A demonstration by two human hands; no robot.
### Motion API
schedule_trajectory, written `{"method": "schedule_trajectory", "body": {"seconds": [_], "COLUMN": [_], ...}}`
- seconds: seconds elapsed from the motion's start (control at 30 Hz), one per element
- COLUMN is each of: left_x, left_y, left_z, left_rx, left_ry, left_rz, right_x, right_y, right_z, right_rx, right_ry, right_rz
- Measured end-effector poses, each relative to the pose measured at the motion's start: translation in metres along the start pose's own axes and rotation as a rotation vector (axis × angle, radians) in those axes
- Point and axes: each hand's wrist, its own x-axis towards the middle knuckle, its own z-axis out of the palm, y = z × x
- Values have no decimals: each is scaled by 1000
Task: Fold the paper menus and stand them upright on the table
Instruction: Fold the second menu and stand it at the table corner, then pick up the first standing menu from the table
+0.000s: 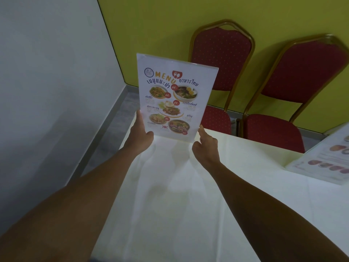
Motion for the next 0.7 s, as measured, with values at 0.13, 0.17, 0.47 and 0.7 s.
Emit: {"method": "schedule_trajectory", "body": {"seconds": [0.13,0.17,0.47,0.7], "left_x": [-10,-13,-48,-101], "left_y": [2,3,18,60], "left_z": [5,8,43,111], "left_rx": [1,4,147,389], "left_ry": [37,47,-55,-195], "left_rz": [-37,-27,-62,54], "right_x": [-11,-14,-40,-73], "right_y": [12,16,53,99], "right_z": [-7,-9,-47,-117], "right_rx": [11,-6,-174,-331], "right_ry": [-26,-23,-42,-76], "right_rz": [122,123,54,-17]}}
